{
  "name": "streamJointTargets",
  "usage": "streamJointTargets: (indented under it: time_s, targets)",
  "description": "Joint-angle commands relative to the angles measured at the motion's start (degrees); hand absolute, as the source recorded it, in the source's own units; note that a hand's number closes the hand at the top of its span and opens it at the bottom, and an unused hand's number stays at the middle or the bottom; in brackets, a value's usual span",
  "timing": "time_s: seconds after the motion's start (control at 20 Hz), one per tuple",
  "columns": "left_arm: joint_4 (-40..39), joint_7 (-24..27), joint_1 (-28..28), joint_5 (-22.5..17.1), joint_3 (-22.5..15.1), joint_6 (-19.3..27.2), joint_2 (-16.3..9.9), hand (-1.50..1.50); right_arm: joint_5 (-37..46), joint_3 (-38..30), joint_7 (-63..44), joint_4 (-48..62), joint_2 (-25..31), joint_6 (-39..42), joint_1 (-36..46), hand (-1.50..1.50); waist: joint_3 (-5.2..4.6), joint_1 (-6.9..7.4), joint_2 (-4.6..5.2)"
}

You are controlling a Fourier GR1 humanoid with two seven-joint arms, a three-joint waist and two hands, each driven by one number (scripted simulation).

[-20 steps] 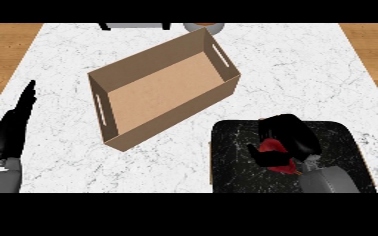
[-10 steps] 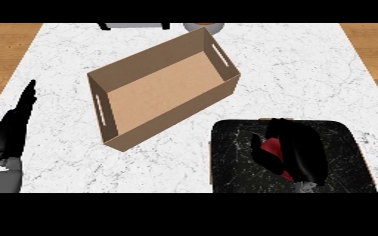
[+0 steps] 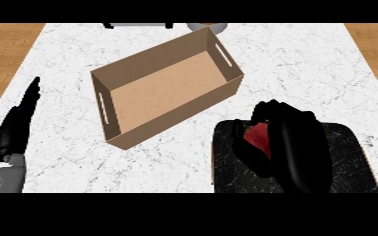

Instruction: Pick the pear from the tray and place it in the cardboard box

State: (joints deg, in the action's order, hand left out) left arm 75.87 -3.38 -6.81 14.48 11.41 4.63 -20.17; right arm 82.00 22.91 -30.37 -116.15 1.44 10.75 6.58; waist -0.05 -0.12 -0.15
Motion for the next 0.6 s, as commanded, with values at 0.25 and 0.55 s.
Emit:
streamJointTargets:
  time_s: [0.25,0.55]
  targets:
    - [-1.9,2.0,-0.9,0.4,0.4,-0.7,-0.1,0.00,-14.1,4.0,-12.4,10.1,-1.4,-4.6,19.0,1.50,0.02,1.02,0.35]
    - [0.3,0.6,-0.6,1.2,-0.9,-0.2,1.3,0.00,-22.5,0.5,-18.1,27.8,-1.4,-15.3,36.0,1.50,0.03,1.91,0.45]
